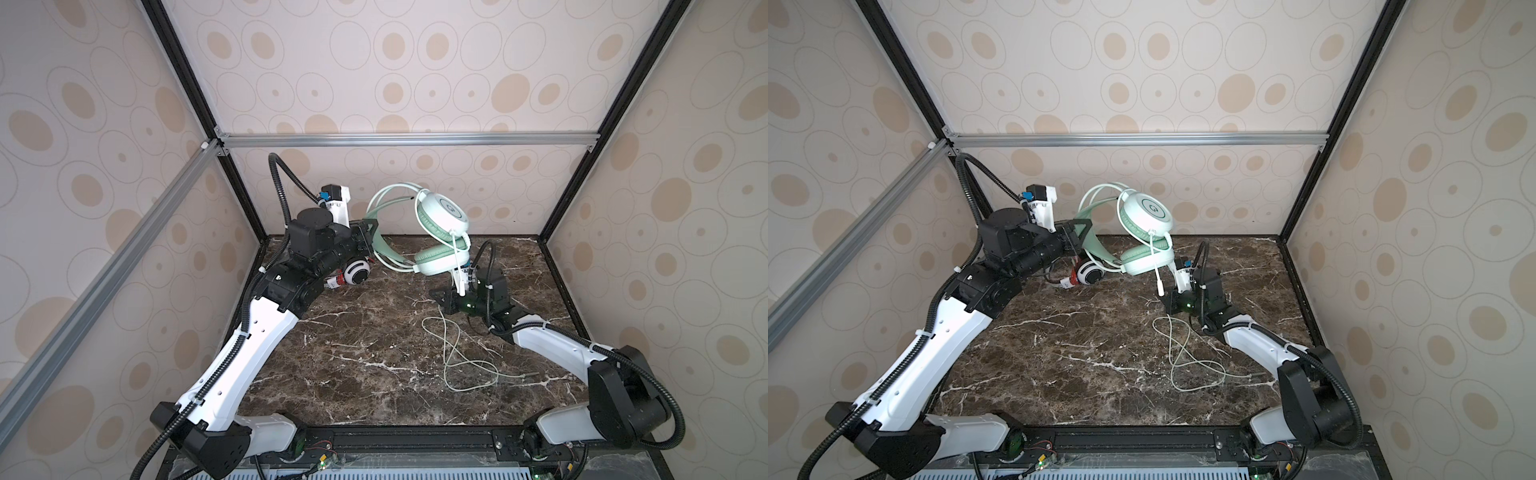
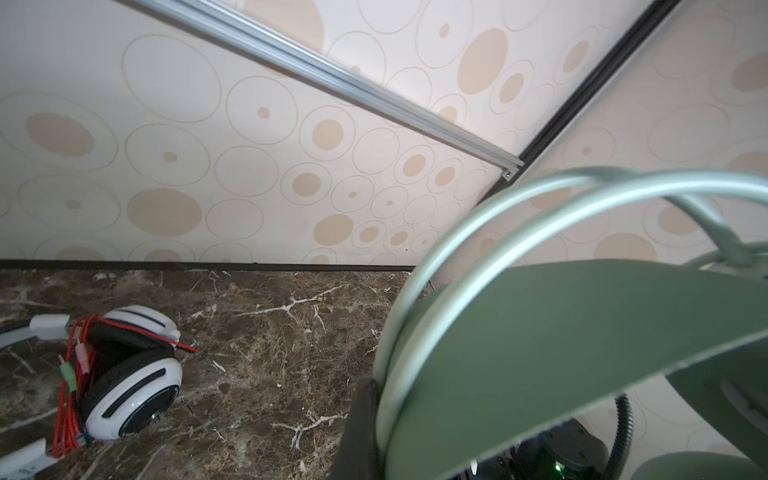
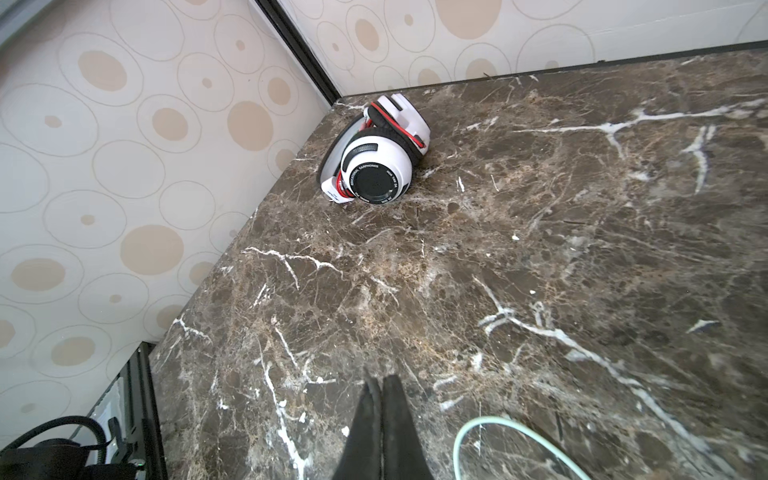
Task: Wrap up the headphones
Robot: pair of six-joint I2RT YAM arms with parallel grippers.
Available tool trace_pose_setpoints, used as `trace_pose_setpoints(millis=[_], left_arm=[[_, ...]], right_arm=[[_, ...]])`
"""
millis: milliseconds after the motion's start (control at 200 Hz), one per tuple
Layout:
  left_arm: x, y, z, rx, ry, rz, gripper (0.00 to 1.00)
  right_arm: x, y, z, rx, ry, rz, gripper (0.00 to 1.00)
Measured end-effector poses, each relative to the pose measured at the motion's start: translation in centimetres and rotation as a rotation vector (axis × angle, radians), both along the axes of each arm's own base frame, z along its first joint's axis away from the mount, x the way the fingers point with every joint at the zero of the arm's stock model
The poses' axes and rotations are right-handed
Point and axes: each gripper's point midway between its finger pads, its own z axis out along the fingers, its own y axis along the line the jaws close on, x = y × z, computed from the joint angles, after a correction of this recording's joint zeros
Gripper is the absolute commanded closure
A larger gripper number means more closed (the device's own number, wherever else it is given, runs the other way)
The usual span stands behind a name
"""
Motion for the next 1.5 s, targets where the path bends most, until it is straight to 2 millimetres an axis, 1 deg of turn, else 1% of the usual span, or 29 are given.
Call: trace_pose_setpoints(millis=[210,290,545,700,860,935,1045,1160,1320,1500], left_arm=[[3.0,0.5,-3.5,-0.041,0.119,0.135,1.00],[3.6,0.8,-4.3,-0.054,0.144,0.172,1.00],[4.9,1.3,-5.9,-0.066,0.185,0.252,1.00],[6.0,1.4,-7.9,-0.037,0.222,0.289,1.00],[6.7,1.5,-10.5,0.007,0.277,0.319,1.00],[6.8,1.7,-11.2,0.027,0.293,0.337,1.00],[7.1,2.3,-11.5,0.043,0.289,0.372,1.00],[7.0,2.9,-11.7,0.082,0.282,0.396,1.00],[6.7,3.7,-12.3,0.163,0.280,0.426,1.00],[6.4,4.2,-12.8,0.244,0.271,0.449,1.00]], right_arm=[[-1.8,-0.1,-0.5,-0.123,-0.015,-0.012,1.00],[-2.6,-0.1,-0.7,-0.171,-0.024,-0.014,1.00],[-4.5,0.3,-0.8,-0.295,-0.073,-0.018,1.00],[-5.9,1.0,-0.8,-0.371,-0.106,0.014,1.00],[-6.9,1.8,0.2,-0.436,-0.158,0.045,1.00],[-7.3,2.1,0.6,-0.468,-0.180,0.060,1.00],[-8.0,2.7,1.4,-0.509,-0.213,0.095,1.00],[-8.3,3.2,2.9,-0.533,-0.248,0.116,1.00],[-8.1,3.4,5.6,-0.550,-0.297,0.121,1.00],[-7.7,3.7,7.7,-0.586,-0.323,0.145,1.00]])
